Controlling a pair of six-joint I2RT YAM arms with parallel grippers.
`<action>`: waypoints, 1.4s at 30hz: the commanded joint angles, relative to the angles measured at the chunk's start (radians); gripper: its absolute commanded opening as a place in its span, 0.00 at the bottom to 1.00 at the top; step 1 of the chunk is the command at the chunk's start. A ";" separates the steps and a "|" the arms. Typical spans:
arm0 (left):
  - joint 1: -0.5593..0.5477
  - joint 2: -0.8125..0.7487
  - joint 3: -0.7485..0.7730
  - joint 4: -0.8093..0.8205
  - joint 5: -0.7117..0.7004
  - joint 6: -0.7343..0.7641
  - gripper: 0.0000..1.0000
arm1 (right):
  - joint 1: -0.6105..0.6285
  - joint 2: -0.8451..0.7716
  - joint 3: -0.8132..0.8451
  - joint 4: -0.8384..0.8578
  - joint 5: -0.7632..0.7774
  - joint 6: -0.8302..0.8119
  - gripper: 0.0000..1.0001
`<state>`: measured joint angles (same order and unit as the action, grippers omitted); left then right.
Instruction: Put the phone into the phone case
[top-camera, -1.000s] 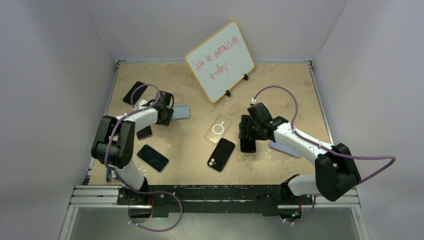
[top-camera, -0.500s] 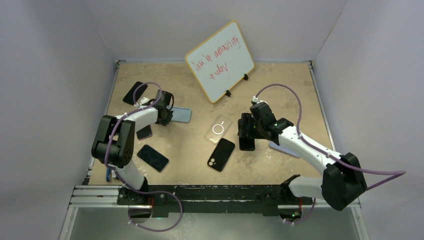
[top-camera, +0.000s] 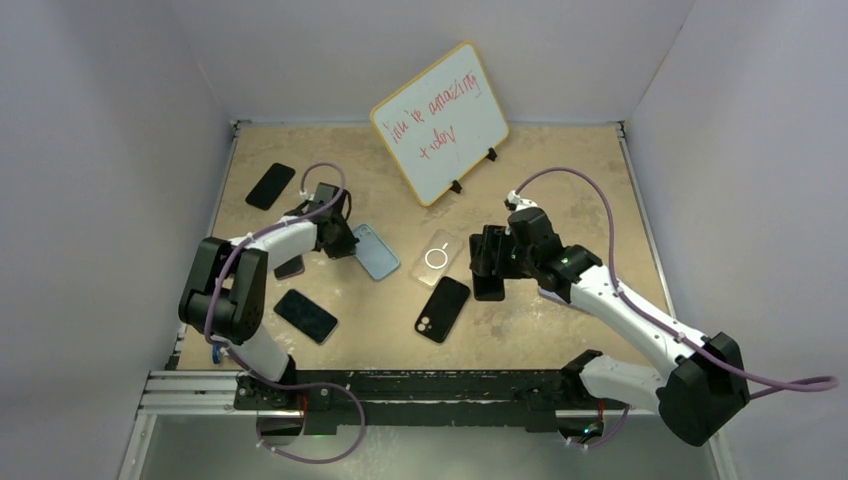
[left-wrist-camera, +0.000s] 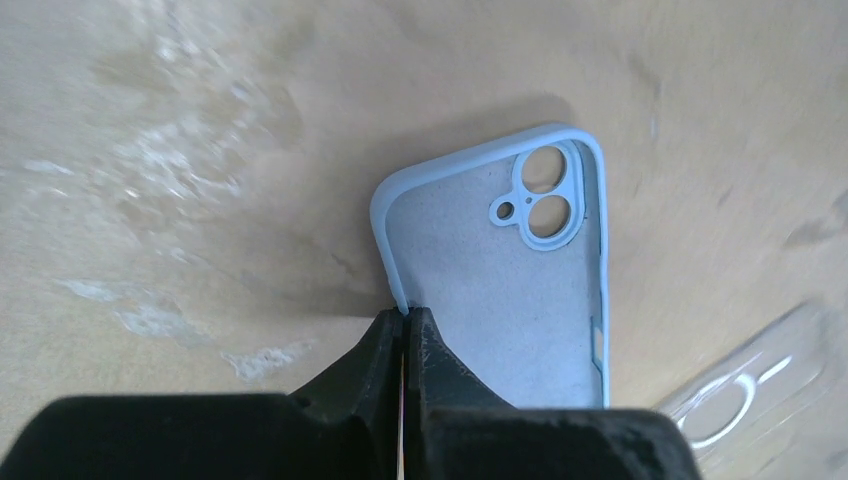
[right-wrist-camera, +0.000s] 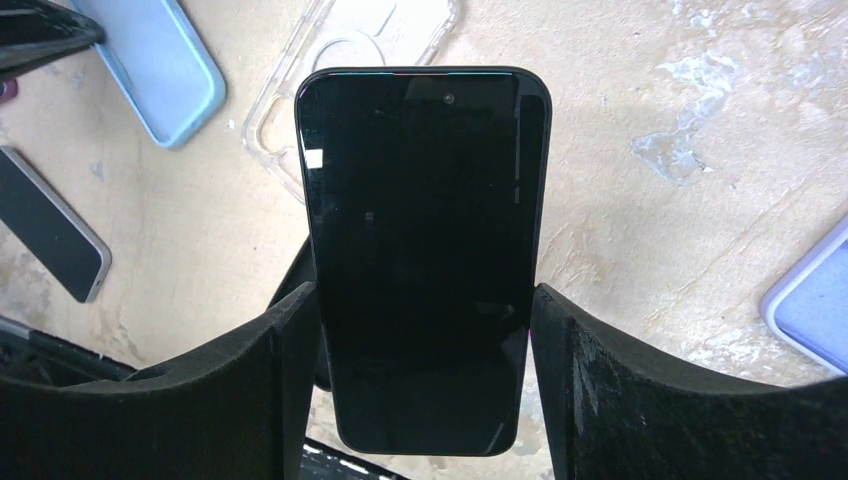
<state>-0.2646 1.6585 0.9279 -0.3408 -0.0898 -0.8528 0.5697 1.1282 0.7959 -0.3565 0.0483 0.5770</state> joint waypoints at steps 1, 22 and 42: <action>-0.060 -0.058 -0.046 -0.020 0.061 0.182 0.00 | 0.011 -0.024 -0.006 0.050 -0.044 0.018 0.42; 0.038 -0.286 -0.165 0.113 0.592 0.226 0.79 | 0.270 0.196 0.127 0.229 -0.047 0.118 0.42; 0.192 -0.521 -0.011 -0.164 0.237 0.463 0.93 | 0.362 0.604 0.413 0.355 -0.102 0.236 0.43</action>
<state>-0.0769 1.1568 0.9333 -0.5030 0.1917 -0.4042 0.9237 1.7397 1.1557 -0.0513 -0.0284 0.7803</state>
